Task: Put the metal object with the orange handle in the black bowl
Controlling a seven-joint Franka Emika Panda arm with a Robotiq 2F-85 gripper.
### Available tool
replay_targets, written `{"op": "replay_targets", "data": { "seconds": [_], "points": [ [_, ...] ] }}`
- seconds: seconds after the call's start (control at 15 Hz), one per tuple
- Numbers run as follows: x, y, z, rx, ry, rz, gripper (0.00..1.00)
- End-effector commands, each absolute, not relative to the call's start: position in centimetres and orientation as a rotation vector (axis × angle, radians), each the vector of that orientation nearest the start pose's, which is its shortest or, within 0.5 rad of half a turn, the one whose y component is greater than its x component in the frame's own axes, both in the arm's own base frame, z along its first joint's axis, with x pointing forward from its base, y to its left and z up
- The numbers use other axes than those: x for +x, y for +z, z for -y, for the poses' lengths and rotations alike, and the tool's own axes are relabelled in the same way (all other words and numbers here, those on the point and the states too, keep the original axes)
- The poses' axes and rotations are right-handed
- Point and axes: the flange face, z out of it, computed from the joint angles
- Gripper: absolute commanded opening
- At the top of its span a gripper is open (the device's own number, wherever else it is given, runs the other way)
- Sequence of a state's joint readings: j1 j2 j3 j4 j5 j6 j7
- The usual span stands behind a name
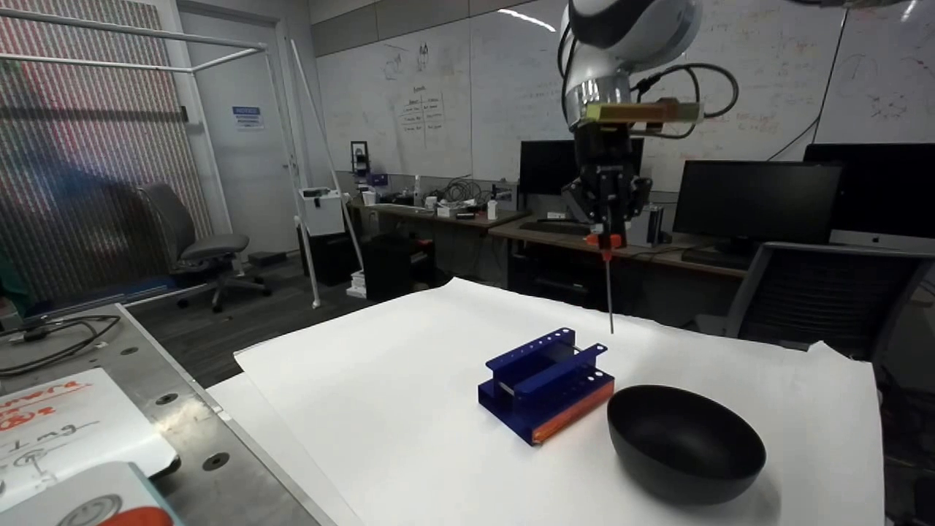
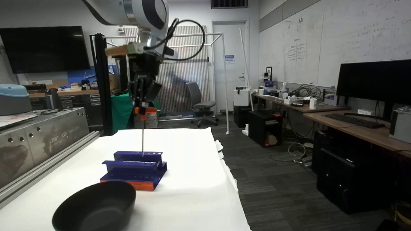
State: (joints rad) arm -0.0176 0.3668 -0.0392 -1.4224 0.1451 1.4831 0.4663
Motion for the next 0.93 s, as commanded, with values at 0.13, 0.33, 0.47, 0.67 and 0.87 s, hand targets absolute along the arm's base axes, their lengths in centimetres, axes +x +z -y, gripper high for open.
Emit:
{"op": "replay_targets", "data": {
  "seconds": [0.13,0.33,0.47,0.67,0.87],
  "points": [
    [60.0,49.4,1.1,-2.705,0.826,-0.916,0.10],
    [60.7,44.7,1.1,-2.584,0.924,-0.955,0.10],
    [61.1,40.5,1.1,-2.537,1.012,-0.984,0.10],
    [61.4,35.5,1.1,-2.489,1.118,-1.008,0.10],
    [61.4,32.4,1.4,-2.450,1.203,-1.028,0.10]
  ]
}}
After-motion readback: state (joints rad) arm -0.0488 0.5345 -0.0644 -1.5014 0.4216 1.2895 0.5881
